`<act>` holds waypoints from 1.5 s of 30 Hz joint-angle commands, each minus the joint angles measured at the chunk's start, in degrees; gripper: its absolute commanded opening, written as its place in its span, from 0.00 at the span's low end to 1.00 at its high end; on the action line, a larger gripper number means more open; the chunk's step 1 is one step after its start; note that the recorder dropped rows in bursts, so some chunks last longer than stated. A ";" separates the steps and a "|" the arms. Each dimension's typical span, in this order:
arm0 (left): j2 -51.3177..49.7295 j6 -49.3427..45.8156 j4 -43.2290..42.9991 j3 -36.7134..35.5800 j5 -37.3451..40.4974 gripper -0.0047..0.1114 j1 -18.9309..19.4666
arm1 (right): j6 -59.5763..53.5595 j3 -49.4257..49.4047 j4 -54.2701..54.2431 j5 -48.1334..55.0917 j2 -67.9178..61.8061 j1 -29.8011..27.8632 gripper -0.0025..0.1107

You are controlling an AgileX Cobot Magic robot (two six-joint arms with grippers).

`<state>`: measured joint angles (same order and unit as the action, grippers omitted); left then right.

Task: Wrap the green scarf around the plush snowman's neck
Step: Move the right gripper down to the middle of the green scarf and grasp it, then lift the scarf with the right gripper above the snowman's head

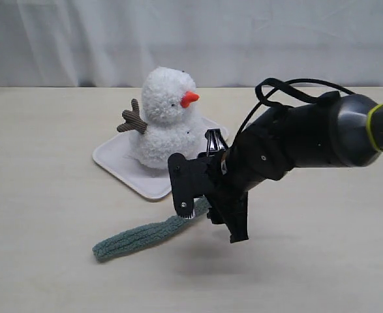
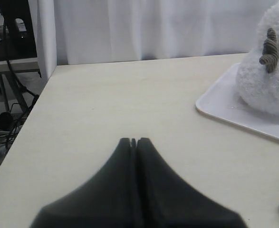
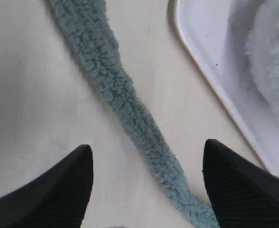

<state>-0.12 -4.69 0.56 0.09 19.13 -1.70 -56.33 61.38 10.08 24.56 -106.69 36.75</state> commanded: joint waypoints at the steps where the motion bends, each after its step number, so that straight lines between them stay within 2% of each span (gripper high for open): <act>1: 0.12 0.01 0.09 -0.09 -0.60 0.04 -0.33 | -1.34 1.88 2.86 4.07 -2.01 0.11 0.57; 5: 0.12 0.01 0.09 -0.09 -0.60 0.04 -0.33 | -0.55 1.88 5.97 3.44 -3.29 0.11 0.57; 17: 0.12 0.01 0.09 -0.09 -0.60 0.04 -0.33 | 14.94 1.88 21.96 -0.02 -6.72 0.11 0.53; 26: 0.12 0.01 0.09 -0.09 -0.60 0.04 -0.33 | 15.67 1.88 22.65 -4.93 -7.37 0.11 0.53; 30: 0.12 0.01 0.09 -0.09 -0.60 0.04 -0.33 | 15.67 1.88 24.05 -5.36 -9.58 0.11 0.50; 31: 0.12 0.01 0.09 -0.09 -0.60 0.04 -0.33 | 15.67 1.88 24.05 -5.84 -9.58 0.11 0.48; 33: 0.12 0.01 0.09 -0.09 -0.60 0.04 -0.33 | 15.67 1.88 24.96 -6.64 -9.58 0.11 0.38; 34: 0.12 0.01 0.09 -0.09 -0.60 0.04 -0.33 | 15.67 1.88 25.46 -6.64 -9.58 0.11 0.28; 35: 0.12 0.01 0.09 -0.09 -0.60 0.04 -0.33 | 15.67 1.88 25.46 -6.64 -9.58 0.11 0.23; 37: 0.12 0.01 0.09 -0.09 -0.60 0.04 -0.33 | 15.11 1.88 25.46 -6.53 -9.23 0.11 0.06; 45: 0.12 0.01 0.09 -0.09 -0.60 0.04 -0.33 | 17.21 1.88 25.15 -8.47 5.70 0.11 0.06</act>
<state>-0.12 -4.69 0.56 0.09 19.13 -1.70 -40.82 63.33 35.17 16.74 -105.27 36.75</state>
